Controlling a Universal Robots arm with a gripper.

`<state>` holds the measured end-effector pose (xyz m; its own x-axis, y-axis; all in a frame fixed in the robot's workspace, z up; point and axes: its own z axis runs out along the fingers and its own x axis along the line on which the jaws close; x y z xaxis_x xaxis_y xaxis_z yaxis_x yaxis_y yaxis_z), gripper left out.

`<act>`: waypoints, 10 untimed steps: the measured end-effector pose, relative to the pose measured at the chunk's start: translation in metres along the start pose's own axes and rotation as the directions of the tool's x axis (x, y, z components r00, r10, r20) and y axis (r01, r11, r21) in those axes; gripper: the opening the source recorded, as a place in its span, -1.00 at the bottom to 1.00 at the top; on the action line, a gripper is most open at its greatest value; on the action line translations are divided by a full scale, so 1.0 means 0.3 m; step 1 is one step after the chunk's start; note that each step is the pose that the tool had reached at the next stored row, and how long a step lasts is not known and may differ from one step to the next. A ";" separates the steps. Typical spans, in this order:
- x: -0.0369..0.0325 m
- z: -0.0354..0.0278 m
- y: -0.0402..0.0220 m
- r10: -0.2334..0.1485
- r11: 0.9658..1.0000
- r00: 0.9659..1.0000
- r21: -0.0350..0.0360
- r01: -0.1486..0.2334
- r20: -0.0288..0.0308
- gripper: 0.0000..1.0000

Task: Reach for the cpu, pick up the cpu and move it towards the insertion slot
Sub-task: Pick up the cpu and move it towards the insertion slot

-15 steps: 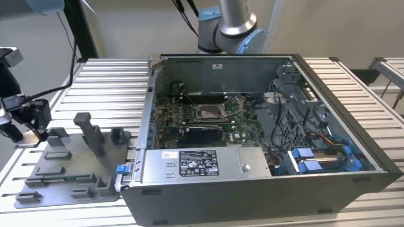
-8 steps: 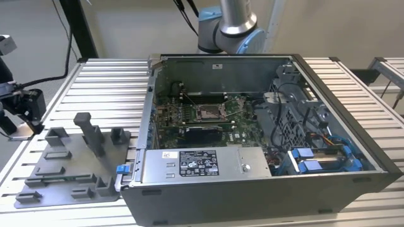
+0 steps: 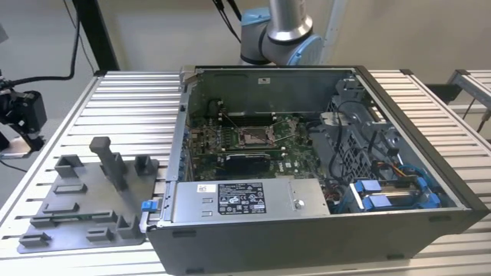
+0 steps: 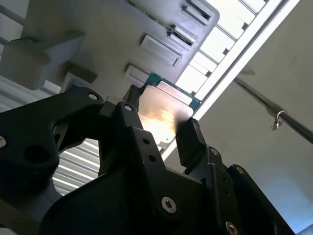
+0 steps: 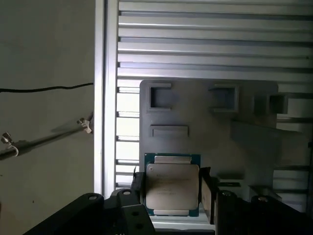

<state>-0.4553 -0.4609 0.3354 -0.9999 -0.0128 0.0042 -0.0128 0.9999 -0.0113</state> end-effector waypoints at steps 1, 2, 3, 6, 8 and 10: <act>0.000 -0.013 0.000 0.000 1.000 1.000 0.000 0.000 0.000 -1.00; 0.000 -0.027 0.000 0.000 1.000 1.000 0.000 0.000 0.000 -1.00; 0.001 -0.041 0.001 0.000 1.000 1.000 0.000 0.000 0.000 -1.00; 0.002 -0.078 0.002 0.000 1.000 1.000 0.000 0.000 0.000 -1.00; 0.002 -0.104 0.003 0.000 1.000 1.000 0.000 0.000 0.000 -1.00; 0.003 -0.132 0.004 0.000 1.000 1.000 0.000 0.000 0.000 -1.00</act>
<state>-0.4560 -0.4592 0.3749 -0.9999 -0.0128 0.0042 -0.0128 0.9999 -0.0112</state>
